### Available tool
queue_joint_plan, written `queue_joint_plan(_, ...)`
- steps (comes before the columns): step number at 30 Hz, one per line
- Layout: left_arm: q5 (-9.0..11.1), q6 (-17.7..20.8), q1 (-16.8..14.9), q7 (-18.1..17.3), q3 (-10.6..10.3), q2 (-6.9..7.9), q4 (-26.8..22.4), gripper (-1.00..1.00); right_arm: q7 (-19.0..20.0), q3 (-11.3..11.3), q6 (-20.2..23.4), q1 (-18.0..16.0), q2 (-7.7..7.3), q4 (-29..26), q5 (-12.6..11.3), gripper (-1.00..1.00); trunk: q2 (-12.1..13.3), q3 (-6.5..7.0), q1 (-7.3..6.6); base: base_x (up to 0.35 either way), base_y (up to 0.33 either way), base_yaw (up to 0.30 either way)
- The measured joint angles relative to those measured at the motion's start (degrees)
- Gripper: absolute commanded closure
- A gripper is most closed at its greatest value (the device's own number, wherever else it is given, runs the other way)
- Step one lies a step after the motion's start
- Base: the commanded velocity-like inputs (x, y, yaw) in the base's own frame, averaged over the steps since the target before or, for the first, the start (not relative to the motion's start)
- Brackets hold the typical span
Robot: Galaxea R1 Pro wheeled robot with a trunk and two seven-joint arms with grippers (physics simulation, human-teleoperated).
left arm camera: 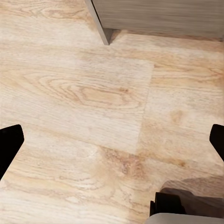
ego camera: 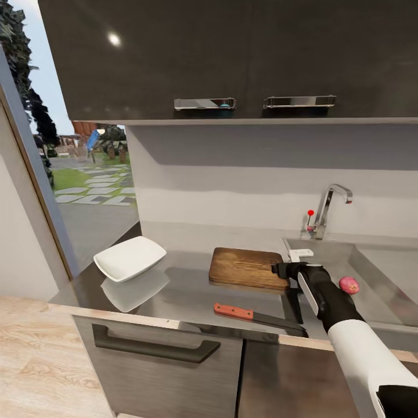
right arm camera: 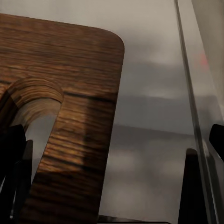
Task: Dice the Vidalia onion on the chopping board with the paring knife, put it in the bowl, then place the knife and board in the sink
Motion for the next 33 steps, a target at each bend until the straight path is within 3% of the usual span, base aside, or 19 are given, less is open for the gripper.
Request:
queue_joint_plan(13, 0.00, 0.00, 0.00, -0.03, 0.00, 0.00, 0.00, -1.00, -0.08, -0.27, 0.27, 0.01, -0.44, -1.63, 0.02, -1.00, 0.00, 0.00, 0.00, 0.000, 0.000, 0.000)
queue_joint_plan(22, 0.00, 0.00, 0.00, -0.07, 0.00, -0.03, 0.00, -1.00, -0.12, -0.30, 9.45, 0.02, -2.37, -13.60, -0.08, -1.00, 0.00, 0.00, 0.00, 0.000, 0.000, 0.000)
queue_joint_plan(33, 0.00, 0.00, 0.00, -0.09, 0.00, 0.00, 0.00, -1.00, -0.10, -0.14, 11.22, 0.02, -2.37, -15.45, -0.24, -1.00, 0.00, 0.00, 0.00, 0.000, 0.000, 0.000)
